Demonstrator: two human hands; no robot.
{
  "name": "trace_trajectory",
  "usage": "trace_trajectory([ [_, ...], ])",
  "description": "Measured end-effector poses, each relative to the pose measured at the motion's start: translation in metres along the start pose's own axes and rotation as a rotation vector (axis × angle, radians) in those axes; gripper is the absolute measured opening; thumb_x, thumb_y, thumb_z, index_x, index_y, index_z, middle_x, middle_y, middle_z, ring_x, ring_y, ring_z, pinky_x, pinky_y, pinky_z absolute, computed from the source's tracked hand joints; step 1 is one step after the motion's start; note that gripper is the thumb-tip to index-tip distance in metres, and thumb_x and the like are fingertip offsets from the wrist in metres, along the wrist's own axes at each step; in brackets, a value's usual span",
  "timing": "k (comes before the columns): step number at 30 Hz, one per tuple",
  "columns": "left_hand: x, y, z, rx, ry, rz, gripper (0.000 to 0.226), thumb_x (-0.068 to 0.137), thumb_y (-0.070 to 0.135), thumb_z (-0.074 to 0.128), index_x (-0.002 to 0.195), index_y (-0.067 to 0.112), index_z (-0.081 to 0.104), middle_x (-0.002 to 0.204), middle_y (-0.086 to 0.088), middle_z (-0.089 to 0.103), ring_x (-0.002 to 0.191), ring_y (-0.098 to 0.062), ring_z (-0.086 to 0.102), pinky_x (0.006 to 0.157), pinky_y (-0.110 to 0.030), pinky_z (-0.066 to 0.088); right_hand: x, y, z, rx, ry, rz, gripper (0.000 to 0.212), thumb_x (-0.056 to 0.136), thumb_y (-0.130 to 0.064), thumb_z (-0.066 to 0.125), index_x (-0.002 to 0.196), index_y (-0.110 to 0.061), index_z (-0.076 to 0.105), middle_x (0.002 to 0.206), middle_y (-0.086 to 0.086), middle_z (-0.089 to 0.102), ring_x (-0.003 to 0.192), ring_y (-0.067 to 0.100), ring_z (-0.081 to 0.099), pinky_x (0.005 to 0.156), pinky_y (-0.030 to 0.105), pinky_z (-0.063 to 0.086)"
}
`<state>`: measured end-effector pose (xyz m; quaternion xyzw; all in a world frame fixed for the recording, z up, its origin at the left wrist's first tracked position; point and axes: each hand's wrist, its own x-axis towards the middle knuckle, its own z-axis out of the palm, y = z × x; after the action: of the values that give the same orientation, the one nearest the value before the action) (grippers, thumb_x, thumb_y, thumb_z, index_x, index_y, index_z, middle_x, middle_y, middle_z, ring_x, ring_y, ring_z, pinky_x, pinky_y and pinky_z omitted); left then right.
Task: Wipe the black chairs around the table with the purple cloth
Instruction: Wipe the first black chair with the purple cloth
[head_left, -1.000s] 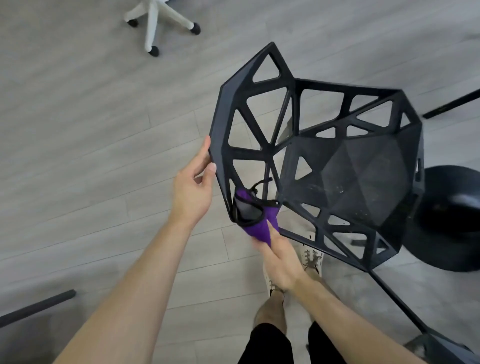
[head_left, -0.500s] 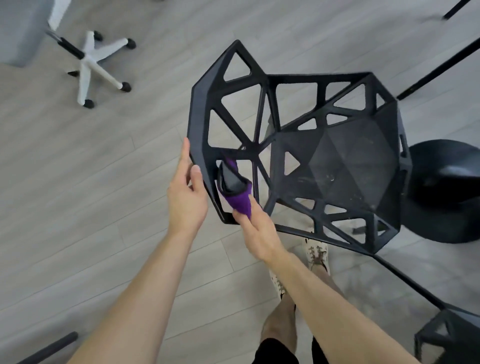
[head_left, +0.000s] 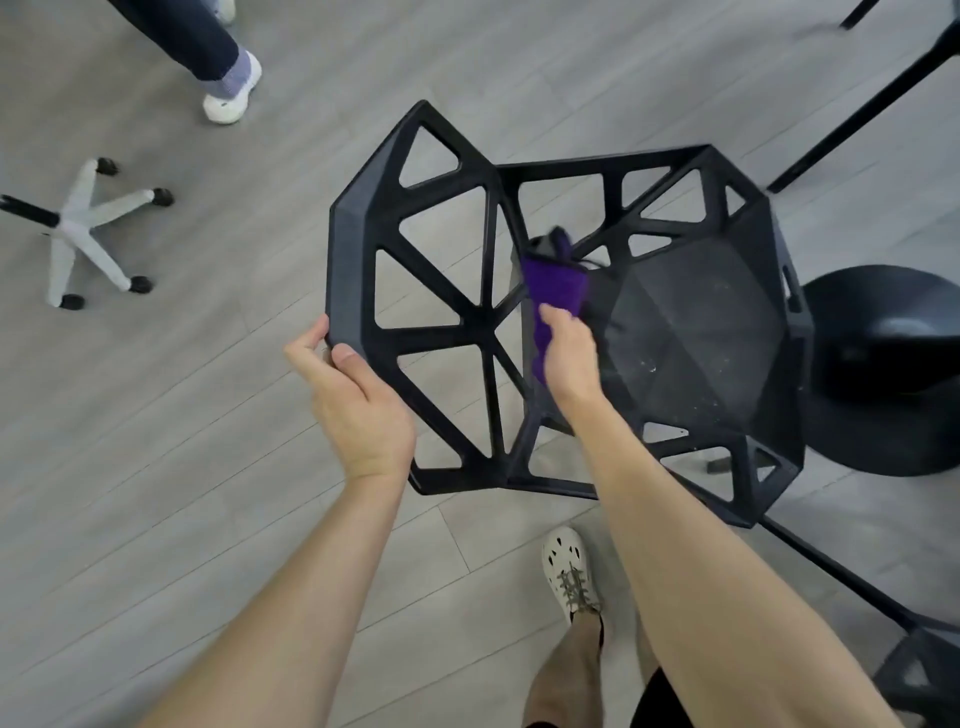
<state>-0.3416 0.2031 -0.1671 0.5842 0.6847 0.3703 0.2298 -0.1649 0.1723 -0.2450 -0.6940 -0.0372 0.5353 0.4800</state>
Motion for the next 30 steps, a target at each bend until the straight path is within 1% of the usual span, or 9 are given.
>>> trace_trajectory([
  [2,0.0,-0.003,-0.001,0.034,0.017,0.017,0.032,0.112,0.017,0.029,0.14,0.01,0.043,0.079,-0.006,0.056,0.065,-0.017,0.051,0.062,-0.024,0.039,0.015,0.014,0.022,-0.25,-0.125,0.018,0.039,0.112,-0.035,0.042,0.13,-0.014,0.069,0.128,0.01,0.066,0.123,0.03,0.059,0.098,0.033,0.041],
  [5,0.001,-0.004,-0.001,0.057,0.031,0.015,0.033,0.112,0.018,0.029,0.141,0.009,0.043,0.078,-0.002,0.057,0.063,-0.01,0.054,0.062,-0.021,0.043,-0.011,0.045,0.027,-0.342,-0.228,0.035,0.042,0.106,-0.046,0.045,0.124,-0.016,0.069,0.112,-0.003,0.065,0.114,0.025,0.058,0.097,0.038,0.04],
  [9,0.004,-0.003,-0.002,0.007,-0.021,-0.005,0.033,0.11,0.031,0.025,0.139,0.025,0.038,0.093,-0.008,0.072,0.071,-0.031,0.073,0.069,-0.054,0.058,-0.078,0.088,-0.021,-0.394,-0.354,0.016,0.028,0.096,-0.047,0.05,0.114,-0.034,0.067,0.12,-0.013,0.071,0.118,0.021,0.06,0.102,0.034,0.045],
  [12,0.0,0.006,-0.003,-0.036,-0.054,-0.044,0.035,0.112,0.023,0.024,0.144,0.017,0.037,0.087,-0.005,0.072,0.068,-0.027,0.076,0.065,-0.047,0.063,-0.086,0.104,-0.041,-0.483,-0.414,0.018,0.047,0.094,-0.057,0.047,0.133,-0.036,0.065,0.147,0.0,0.063,0.141,0.024,0.05,0.119,0.044,0.037],
  [16,-0.002,0.01,-0.004,-0.073,-0.05,-0.048,0.034,0.113,0.019,0.025,0.145,0.013,0.037,0.08,0.001,0.071,0.064,-0.024,0.075,0.062,-0.038,0.062,-0.061,0.088,0.0,-0.41,-0.348,0.017,0.029,0.105,-0.051,0.044,0.121,-0.032,0.06,0.132,-0.008,0.063,0.126,0.021,0.053,0.109,0.042,0.038],
  [21,-0.003,0.013,-0.003,-0.112,-0.064,-0.066,0.034,0.113,0.021,0.025,0.145,0.015,0.037,0.088,0.002,0.072,0.069,-0.03,0.075,0.063,-0.034,0.063,-0.09,0.118,-0.041,-0.542,-0.384,-0.177,0.031,0.109,-0.03,0.051,0.133,-0.034,0.07,0.153,-0.014,0.052,0.156,0.01,0.027,0.13,0.04,0.024],
  [25,-0.004,0.015,-0.004,-0.115,-0.071,-0.065,0.034,0.113,0.019,0.025,0.145,0.013,0.036,0.09,0.005,0.072,0.071,-0.028,0.075,0.065,-0.028,0.062,-0.109,0.1,-0.049,-0.539,-0.355,-0.137,0.046,0.107,-0.021,0.057,0.071,-0.047,0.063,0.157,0.009,0.057,0.163,0.018,0.023,0.129,0.04,0.026],
  [27,-0.004,0.016,-0.004,-0.135,-0.068,-0.073,0.034,0.114,0.018,0.026,0.145,0.013,0.037,0.082,0.009,0.07,0.069,-0.027,0.075,0.064,-0.029,0.062,-0.128,0.091,-0.028,-0.498,-0.305,-0.237,0.026,0.105,-0.027,0.052,0.096,-0.035,0.074,0.145,0.006,0.067,0.157,0.018,0.036,0.128,0.036,0.028],
  [30,-0.003,0.014,-0.004,-0.128,-0.077,-0.064,0.034,0.113,0.019,0.026,0.145,0.013,0.037,0.084,0.009,0.073,0.07,-0.029,0.075,0.066,-0.039,0.066,-0.165,0.093,0.003,-0.394,-0.384,-0.415,0.039,0.106,-0.016,0.052,0.142,-0.022,0.064,0.156,-0.008,0.057,0.153,0.003,0.037,0.129,0.027,0.023],
])
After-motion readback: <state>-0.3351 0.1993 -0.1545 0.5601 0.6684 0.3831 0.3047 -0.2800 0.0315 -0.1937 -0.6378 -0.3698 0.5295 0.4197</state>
